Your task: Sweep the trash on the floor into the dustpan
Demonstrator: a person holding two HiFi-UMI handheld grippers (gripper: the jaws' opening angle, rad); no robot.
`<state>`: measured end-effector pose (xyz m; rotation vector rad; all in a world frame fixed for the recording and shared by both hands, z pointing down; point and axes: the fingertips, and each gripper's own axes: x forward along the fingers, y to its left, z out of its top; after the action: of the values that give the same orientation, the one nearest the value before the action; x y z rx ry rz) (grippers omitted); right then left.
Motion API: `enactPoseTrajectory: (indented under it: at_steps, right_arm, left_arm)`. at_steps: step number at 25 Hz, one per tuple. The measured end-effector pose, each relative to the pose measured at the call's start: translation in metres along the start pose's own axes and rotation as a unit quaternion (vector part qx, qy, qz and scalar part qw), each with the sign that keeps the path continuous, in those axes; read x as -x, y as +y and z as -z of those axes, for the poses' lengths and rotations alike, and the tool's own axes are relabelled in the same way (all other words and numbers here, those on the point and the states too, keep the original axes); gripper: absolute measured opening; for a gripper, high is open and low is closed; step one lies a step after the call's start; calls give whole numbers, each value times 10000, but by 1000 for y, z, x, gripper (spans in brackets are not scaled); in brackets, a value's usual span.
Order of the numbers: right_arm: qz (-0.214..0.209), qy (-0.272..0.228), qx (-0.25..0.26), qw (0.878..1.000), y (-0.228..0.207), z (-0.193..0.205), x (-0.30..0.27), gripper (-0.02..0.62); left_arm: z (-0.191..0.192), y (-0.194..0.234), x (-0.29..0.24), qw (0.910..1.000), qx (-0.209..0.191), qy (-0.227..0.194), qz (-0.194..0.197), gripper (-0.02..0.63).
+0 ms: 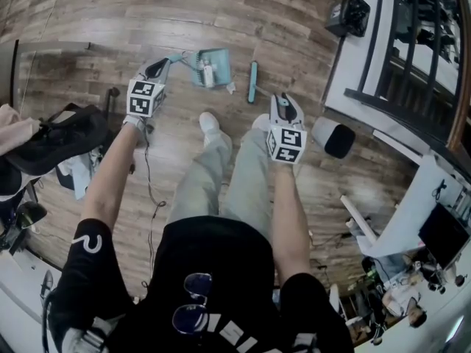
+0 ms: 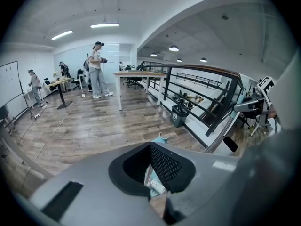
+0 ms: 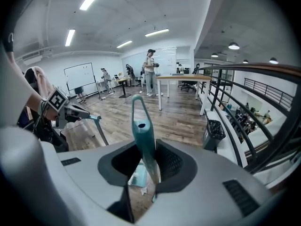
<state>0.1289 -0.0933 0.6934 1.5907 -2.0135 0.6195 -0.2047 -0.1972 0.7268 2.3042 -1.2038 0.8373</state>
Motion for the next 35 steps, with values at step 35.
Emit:
enactPoseTrajectory:
  at_steps: [35]
  right_arm:
    - [276, 182, -276, 9991, -30, 10, 12, 86]
  left_arm:
    - [-7, -15, -12, 9928, -1155, 64, 309, -2]
